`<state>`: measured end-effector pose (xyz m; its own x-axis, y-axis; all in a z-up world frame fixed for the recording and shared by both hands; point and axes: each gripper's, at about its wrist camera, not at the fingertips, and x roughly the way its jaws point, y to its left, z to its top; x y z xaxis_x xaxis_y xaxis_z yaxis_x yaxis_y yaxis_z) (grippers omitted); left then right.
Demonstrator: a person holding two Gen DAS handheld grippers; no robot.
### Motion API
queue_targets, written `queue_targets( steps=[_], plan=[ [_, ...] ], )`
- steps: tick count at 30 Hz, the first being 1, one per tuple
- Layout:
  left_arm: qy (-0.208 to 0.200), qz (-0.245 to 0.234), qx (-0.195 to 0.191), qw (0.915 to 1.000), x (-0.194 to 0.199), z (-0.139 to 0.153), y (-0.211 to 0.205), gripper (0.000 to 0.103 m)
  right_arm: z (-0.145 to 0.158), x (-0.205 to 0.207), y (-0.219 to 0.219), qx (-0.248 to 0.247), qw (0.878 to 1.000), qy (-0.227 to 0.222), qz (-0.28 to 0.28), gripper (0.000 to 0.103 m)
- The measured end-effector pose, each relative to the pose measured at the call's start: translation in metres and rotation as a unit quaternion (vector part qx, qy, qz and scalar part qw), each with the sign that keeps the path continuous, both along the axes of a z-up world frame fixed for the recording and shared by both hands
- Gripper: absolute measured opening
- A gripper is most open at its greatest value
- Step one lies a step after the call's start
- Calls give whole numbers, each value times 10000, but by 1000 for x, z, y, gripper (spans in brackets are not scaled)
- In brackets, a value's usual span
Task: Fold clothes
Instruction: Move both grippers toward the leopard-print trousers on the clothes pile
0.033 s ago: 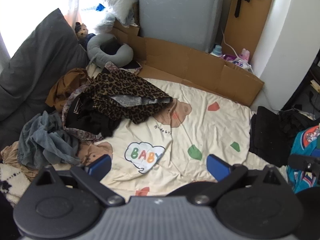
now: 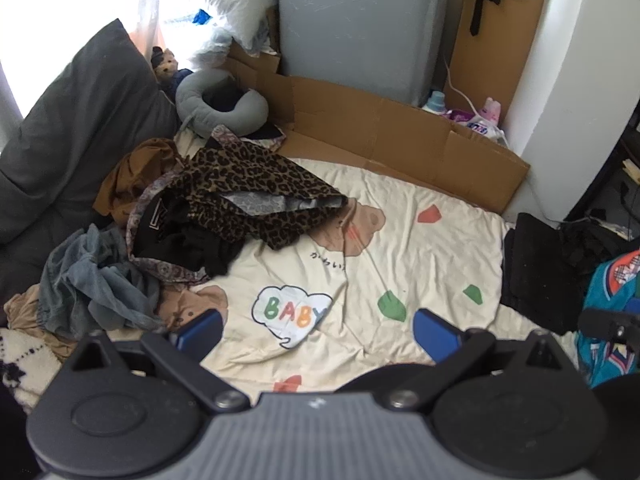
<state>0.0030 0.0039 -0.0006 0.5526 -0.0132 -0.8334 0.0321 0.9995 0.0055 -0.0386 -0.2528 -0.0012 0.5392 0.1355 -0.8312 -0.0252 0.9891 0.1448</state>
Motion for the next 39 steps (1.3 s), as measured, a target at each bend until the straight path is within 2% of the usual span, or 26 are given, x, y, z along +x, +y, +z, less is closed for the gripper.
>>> queue_targets(
  steps=[5,7,12,15,31,36,39],
  plan=[
    [216,-47,-184,9996,10,-2,11,102,-3,0,-4,122,9999,37,-15,103],
    [131,-143,-234,9995,7,0,15,102,-4,-1,-6,171,9998,52,-22,103],
    [1,-151,116,9998,-1,-4,-7,102,-6,-1,-10,293,9995,90,-37,103],
    [22,-177,51,9998,0,-5,-5,102,-8,11,-8,352,9992,202,-24,103],
    [43,-249,-161,9995,-1,-5,0,102,-5,-2,-13,373,9992,103,-74,103],
    [-9,-269,-28,9996,0,-4,-1,102,-4,-3,-13,357,9993,79,-106,103],
    [-3,-273,-143,9995,0,-4,0,102,-6,-3,-15,356,9993,69,-106,103]
  ],
)
